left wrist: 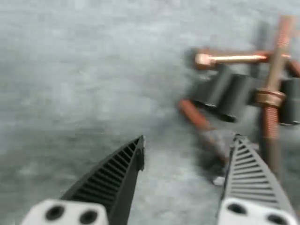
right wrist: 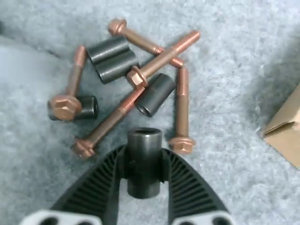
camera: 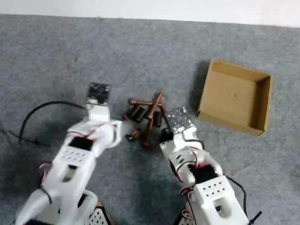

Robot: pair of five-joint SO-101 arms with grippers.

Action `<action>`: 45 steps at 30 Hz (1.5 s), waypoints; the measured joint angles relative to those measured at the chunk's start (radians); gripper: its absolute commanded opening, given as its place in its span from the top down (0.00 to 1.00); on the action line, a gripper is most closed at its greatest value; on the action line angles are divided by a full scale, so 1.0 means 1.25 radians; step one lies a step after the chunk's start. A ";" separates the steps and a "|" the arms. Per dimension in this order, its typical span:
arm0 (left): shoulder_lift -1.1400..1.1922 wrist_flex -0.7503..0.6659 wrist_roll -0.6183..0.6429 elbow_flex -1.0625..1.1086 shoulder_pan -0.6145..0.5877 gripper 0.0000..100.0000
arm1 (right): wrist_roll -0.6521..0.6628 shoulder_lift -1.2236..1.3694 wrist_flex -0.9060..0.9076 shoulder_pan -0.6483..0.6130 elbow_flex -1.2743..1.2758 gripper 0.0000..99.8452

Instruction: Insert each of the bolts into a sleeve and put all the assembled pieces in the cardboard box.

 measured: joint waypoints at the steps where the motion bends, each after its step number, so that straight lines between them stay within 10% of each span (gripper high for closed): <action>1: 0.022 0.000 0.023 -0.012 0.025 0.66 | 0.000 -0.004 0.000 0.000 0.001 1.00; 12: 0.304 0.031 0.217 -0.191 0.054 0.65 | 0.000 -0.014 0.000 0.000 0.001 1.00; 45: 0.520 0.137 0.206 -0.362 0.066 0.65 | 0.000 -0.014 0.000 0.000 0.001 1.00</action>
